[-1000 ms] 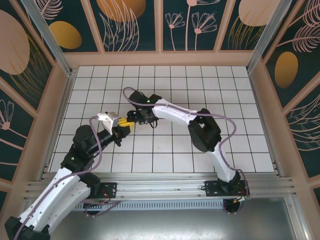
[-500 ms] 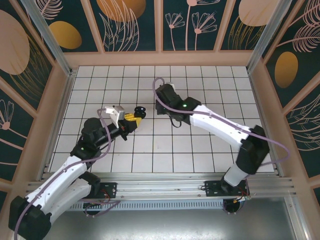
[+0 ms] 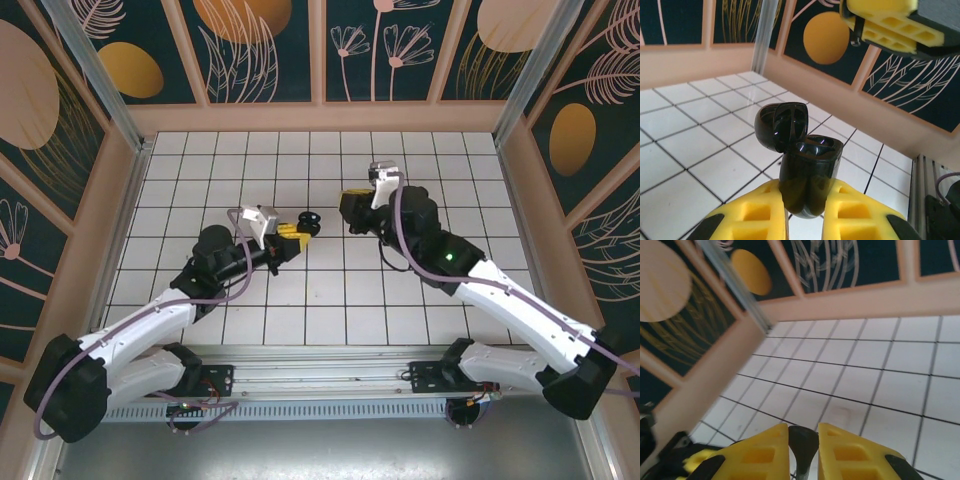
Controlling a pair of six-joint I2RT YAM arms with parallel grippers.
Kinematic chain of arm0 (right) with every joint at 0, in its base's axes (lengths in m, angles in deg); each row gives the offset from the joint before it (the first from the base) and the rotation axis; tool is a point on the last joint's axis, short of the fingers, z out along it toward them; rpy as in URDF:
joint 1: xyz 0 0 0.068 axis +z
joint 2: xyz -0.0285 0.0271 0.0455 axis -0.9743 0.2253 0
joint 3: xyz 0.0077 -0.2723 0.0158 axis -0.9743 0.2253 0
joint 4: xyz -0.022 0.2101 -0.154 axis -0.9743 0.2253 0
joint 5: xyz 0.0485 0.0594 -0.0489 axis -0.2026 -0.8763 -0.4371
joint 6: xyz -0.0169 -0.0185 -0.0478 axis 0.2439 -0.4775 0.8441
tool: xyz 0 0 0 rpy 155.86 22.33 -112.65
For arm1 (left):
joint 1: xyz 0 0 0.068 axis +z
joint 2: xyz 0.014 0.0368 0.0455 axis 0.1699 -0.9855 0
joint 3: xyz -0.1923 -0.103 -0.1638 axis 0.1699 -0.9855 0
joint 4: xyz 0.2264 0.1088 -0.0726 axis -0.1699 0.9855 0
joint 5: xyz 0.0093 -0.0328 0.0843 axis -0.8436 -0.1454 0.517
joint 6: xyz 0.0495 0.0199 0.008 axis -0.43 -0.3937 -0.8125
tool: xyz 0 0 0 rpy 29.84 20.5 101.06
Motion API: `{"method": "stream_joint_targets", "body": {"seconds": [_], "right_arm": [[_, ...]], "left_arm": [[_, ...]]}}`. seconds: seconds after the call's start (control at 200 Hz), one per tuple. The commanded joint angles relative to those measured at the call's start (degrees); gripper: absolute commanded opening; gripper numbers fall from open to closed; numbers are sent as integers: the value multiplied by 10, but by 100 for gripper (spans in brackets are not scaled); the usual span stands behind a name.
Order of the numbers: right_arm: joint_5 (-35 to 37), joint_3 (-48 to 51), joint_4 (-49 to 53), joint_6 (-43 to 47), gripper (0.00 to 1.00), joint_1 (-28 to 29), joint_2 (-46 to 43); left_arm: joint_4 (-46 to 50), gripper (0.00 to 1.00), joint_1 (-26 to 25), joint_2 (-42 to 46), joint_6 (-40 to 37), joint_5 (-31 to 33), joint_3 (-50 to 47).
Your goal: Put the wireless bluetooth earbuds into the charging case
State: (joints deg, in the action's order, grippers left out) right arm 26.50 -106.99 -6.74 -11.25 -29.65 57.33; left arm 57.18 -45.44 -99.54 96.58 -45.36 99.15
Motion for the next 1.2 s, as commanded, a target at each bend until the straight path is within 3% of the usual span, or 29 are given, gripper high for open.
{"method": "stream_joint_targets", "body": {"seconds": [0.0,0.24,0.455,1.196], "right_arm": [[-78,29,-96,30,17,-2,-24],[-169,54,-176,42,19,0,-30],[-208,62,-203,64,17,2,-20],[-129,9,-114,149,15,62,38]], "left_arm": [[-73,1,-11,-13,-11,-10,22],[-130,3,-28,-25,-33,-23,15],[-135,3,-31,-13,-45,-20,8],[-109,2,-30,17,-38,-8,6]]}}
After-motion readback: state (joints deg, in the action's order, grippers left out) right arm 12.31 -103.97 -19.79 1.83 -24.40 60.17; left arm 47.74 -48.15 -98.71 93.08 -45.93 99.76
